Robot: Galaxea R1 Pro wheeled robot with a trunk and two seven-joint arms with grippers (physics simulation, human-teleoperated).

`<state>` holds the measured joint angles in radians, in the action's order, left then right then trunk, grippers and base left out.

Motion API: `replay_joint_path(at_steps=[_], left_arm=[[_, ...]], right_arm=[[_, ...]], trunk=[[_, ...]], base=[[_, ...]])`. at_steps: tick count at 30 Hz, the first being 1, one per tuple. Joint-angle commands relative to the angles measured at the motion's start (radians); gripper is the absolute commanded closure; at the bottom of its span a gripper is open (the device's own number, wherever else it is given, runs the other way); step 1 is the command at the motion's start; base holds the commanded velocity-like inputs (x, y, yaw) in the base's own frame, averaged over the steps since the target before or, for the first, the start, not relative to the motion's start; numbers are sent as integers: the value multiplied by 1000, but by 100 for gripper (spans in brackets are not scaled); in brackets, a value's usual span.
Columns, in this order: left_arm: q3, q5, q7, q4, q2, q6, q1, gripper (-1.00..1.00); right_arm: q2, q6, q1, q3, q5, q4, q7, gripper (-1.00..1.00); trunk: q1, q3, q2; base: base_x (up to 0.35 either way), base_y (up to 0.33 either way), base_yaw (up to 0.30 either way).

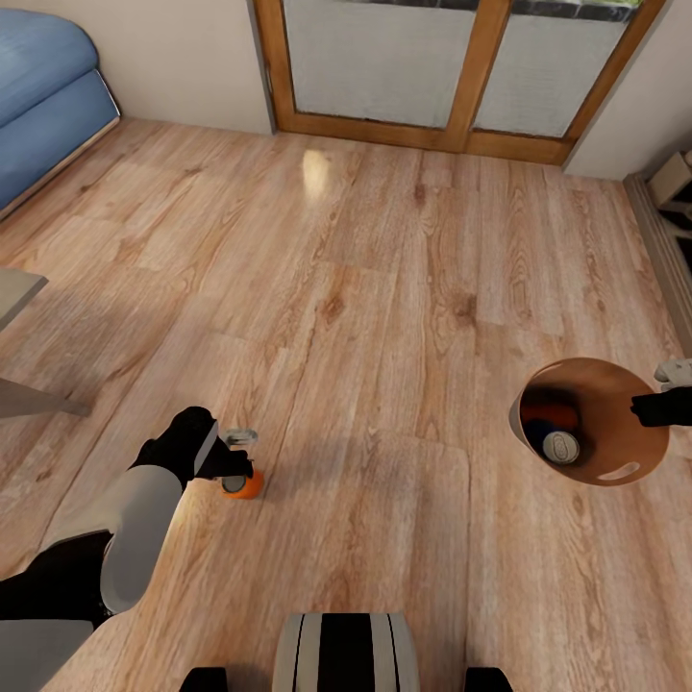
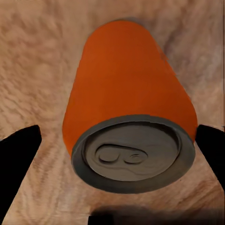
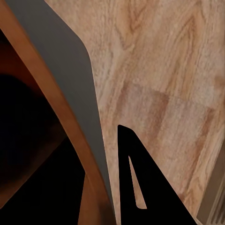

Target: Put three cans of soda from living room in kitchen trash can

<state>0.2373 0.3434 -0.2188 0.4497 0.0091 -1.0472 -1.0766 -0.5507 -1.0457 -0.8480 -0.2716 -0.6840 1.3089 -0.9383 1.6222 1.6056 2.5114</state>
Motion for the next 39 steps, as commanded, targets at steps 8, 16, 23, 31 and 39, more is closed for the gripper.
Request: replay_joint_path(at_steps=[8,16,23,31,39], left_arm=[[-25,4,1,0,-1,26,1,100],[-27,3,1,-2,-1,28,1,100],[-28,4,2,-3,-1,29,1,100],[-28,4,3,-3,-1,29,1,100],[-28,4,4,-4,-1,29,1,100]], right_arm=[[0,-2,0,0,4,1,-1,100],[0,-2,0,0,4,5,-1,100],[0,-2,0,3,4,6,-1,100],[0,-2,0,3,4,6,-1,100],[0,-2,0,2,4,6,-1,100]], trunk=[[0,0,0],[-3,-27,-2],[-6,-54,-3],[-10,-85,-5],[-14,-116,-7]], base=[[0,0,0],[0,0,0],[0,0,0],[0,0,0],[0,0,0]])
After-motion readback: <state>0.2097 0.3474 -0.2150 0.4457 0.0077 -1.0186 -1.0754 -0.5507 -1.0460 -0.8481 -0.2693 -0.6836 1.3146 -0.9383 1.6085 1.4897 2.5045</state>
